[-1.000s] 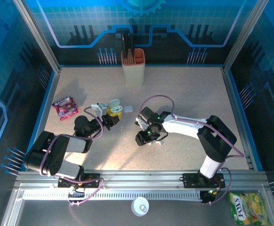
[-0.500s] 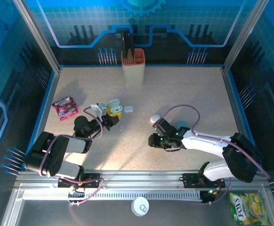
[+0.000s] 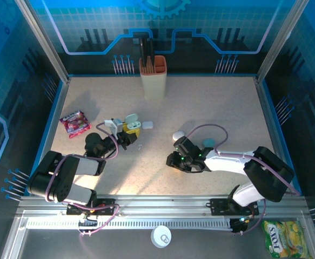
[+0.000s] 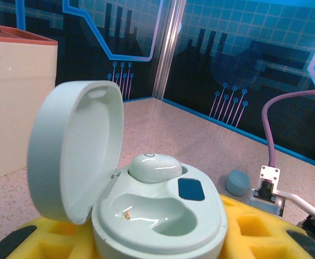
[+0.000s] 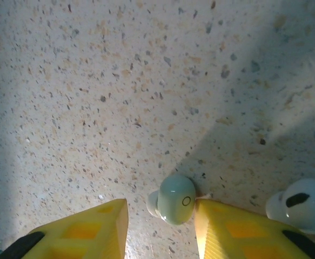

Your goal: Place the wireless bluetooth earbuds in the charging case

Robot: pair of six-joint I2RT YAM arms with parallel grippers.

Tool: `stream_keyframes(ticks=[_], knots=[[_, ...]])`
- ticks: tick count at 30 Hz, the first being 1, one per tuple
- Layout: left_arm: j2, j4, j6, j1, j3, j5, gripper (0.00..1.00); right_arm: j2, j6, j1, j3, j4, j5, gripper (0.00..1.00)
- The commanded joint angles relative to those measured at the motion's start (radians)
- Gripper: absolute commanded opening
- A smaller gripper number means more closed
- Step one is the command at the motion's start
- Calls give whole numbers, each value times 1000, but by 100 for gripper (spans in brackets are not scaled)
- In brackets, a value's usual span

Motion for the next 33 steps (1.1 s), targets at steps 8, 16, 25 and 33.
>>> stream_keyframes(ticks=[8, 16, 25, 33], knots=[[-3, 27, 0, 10, 2, 34, 31, 40, -11, -51, -18, 45, -30, 34], [-5, 27, 3, 9, 2, 35, 31, 72, -30, -46, -6, 47, -78, 28], [4, 27, 31, 4, 3, 33, 31, 61, -90, -44, 30, -38, -26, 21], [41, 27, 206, -120, 7, -60, 30, -91, -211, -44, 102, -226, 141, 20]])
